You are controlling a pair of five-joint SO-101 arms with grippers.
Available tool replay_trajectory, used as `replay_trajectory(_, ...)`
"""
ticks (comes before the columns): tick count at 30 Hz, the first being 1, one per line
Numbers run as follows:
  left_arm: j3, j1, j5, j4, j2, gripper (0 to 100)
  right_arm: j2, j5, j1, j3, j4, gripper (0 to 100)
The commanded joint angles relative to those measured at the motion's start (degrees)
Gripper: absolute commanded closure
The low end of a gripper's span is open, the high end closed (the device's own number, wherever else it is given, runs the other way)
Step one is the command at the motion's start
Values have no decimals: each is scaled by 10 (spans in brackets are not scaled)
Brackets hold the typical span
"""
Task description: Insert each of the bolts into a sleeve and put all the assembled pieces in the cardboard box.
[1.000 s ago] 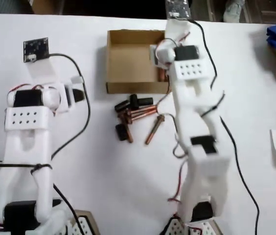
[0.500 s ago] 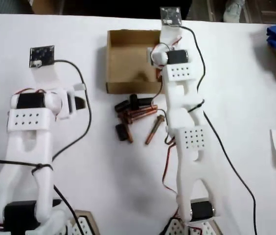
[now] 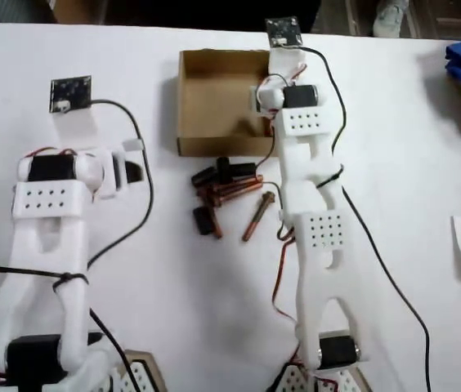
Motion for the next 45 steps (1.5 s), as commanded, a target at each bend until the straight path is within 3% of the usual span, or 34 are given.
replay_trajectory(1, -1, -4, -3, 1, -25, 717, 0, 7, -2, -27, 1, 978)
replay_trajectory(18, -1, -4, -3, 1, -25, 717, 36, 8, -8, -33, -3, 973)
replay_trajectory(26, -1, -4, -3, 1, -25, 717, 32, 9, -38, -33, -2, 720)
replay_trajectory(34, -1, -4, -3, 1, -25, 717, 12, 8, -35, -130, 26, 767)
replay_trajectory(45, -6, -4, -2, -4, -22, 717, -100, 10, 21, -174, 265, 833)
